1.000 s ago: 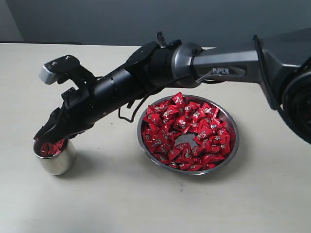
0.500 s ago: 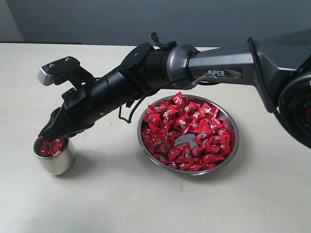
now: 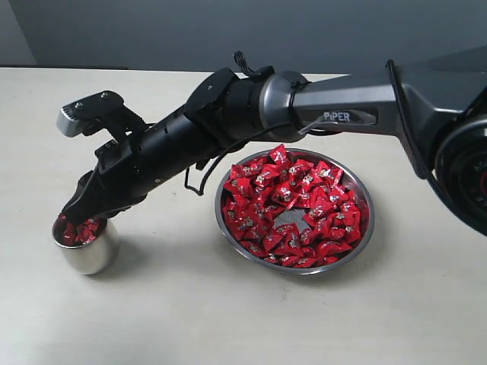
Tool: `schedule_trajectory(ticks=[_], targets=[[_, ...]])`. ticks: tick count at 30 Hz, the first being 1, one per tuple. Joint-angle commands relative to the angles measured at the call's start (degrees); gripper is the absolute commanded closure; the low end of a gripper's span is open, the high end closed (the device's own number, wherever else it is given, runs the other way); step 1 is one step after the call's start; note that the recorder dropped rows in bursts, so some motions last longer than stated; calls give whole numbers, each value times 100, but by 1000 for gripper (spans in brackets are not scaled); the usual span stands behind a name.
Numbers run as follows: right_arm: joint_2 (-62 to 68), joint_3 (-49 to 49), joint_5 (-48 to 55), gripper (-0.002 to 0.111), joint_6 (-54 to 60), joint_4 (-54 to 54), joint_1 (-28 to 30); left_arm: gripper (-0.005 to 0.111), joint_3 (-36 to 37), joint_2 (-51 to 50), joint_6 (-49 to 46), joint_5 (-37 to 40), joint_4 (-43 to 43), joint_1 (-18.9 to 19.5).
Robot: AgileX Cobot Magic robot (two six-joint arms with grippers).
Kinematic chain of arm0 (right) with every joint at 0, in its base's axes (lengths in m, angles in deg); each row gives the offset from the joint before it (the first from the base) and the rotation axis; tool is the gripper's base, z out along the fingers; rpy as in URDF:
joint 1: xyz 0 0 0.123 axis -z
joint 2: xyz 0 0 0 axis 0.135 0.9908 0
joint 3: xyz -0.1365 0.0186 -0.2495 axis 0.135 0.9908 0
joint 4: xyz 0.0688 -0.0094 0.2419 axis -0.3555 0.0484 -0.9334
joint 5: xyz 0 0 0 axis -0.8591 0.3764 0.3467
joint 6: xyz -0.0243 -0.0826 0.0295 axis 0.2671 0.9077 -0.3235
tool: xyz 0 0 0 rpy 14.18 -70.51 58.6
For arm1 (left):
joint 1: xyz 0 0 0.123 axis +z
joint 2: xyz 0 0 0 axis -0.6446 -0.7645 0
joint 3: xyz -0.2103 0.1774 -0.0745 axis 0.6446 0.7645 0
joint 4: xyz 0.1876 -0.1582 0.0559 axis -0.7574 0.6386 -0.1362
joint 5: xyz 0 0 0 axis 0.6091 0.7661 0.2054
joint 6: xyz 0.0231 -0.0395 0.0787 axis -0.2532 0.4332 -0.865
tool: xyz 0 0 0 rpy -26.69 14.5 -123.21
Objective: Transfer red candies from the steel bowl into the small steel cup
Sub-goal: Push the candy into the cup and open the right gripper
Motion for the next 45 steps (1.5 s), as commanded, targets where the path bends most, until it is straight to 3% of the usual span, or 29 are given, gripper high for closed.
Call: schedule_trajectory(ticks=[1, 41, 43, 45], targets=[[74, -31, 23, 109, -23, 67, -55, 106, 22, 26, 7, -24, -6, 3], [170, -81, -94, 109, -369, 545, -55, 106, 22, 26, 7, -45, -6, 3], [170, -92, -82, 104, -369, 568, -55, 106, 22, 26, 7, -45, -6, 3], [170, -92, -82, 91, -369, 573, -55, 106, 22, 26, 7, -32, -6, 3]])
